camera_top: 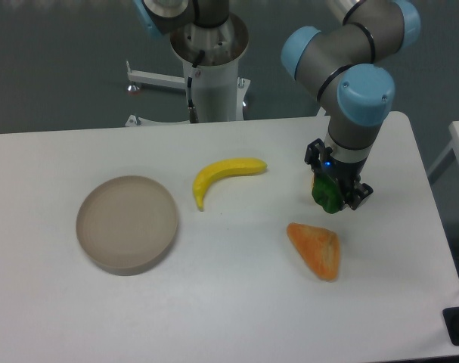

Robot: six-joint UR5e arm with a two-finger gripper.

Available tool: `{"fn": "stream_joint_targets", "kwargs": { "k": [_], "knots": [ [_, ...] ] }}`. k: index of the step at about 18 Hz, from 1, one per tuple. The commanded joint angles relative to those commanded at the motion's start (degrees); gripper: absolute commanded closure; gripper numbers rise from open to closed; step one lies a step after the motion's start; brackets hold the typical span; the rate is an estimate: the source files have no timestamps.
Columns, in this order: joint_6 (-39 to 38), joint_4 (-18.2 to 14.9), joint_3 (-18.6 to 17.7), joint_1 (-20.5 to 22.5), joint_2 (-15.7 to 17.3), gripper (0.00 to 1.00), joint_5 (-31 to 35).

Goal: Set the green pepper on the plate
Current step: 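Hold the green pepper in the gripper above the table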

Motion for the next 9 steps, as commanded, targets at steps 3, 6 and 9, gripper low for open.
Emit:
{"fn": "stream_joint_targets", "kwargs": {
  "k": [3, 6, 9],
  "knots": [
    [-0.1, -0.2, 0.0, 0.0, 0.3, 0.81, 0.0],
    [-0.3, -1.1, -0.3, -0.3, 0.3, 0.81, -0.1],
    [-1.1, -1.0, -2.8, -3.2, 2.2, 0.81, -0.3]
  ]
}}
